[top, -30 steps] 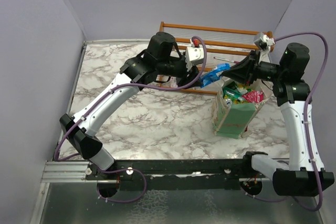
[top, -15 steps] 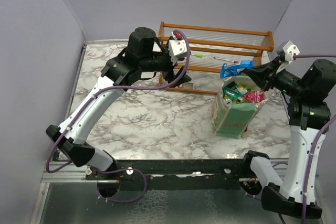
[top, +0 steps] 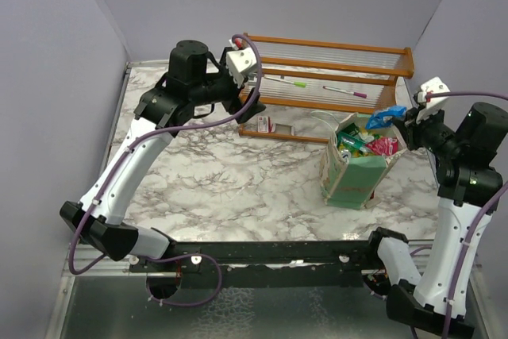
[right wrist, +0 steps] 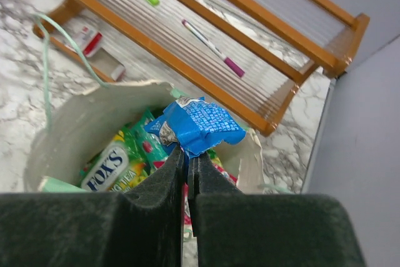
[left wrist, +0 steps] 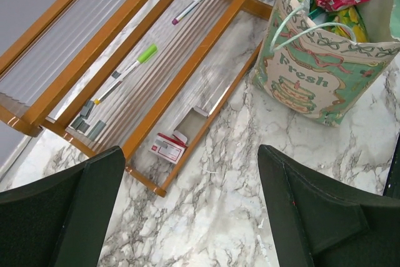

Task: Place the snacks into the paper bag
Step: Place the snack in the paper bag.

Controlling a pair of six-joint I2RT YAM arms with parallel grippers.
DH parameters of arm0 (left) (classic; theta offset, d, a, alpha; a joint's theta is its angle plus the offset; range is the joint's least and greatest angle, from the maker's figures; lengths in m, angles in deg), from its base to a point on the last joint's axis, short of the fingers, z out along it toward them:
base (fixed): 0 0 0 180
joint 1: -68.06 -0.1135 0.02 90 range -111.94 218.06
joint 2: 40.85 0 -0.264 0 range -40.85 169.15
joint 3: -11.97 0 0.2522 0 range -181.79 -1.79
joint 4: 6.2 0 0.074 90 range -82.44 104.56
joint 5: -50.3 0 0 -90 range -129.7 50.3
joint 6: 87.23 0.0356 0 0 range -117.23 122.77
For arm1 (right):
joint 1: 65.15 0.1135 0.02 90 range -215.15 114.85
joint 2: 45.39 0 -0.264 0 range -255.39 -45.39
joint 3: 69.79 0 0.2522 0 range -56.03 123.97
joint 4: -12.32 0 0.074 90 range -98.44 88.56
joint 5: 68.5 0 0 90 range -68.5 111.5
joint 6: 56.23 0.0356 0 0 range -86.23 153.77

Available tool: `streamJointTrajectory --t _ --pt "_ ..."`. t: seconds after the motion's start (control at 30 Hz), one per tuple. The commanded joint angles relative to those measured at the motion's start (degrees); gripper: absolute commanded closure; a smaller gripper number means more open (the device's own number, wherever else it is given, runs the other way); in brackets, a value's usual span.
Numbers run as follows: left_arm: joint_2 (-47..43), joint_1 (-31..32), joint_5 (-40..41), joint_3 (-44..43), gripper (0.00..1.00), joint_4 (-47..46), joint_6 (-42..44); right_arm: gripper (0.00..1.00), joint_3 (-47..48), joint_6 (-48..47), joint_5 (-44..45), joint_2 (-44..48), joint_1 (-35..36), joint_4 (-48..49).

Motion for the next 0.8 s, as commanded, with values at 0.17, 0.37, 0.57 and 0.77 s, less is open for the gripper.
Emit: streamJointTrajectory --t 0.17,0.37,0.57,0.77 --pt "-2.7 -2.4 2.3 1.7 0.1 -2.1 -1.2 0.99 -2.4 -8.1 8.4 0.1 -1.0 -8.8" --pt "-3.3 -3.7 2.9 3.1 0.09 -3.0 -2.2 0.99 -1.9 -9.2 7.6 -1.8 -0.9 -11.9" --pt "-4.4 -4.6 2.5 4.2 0.09 -3.4 -2.6 0.99 0.4 -10.5 8.3 -5.0 -0.9 -15.1" --pt "-5.0 -5.3 1.9 5.0 0.08 -3.6 -2.7 0.99 1.8 -10.4 8.3 -7.5 -0.9 -16.0"
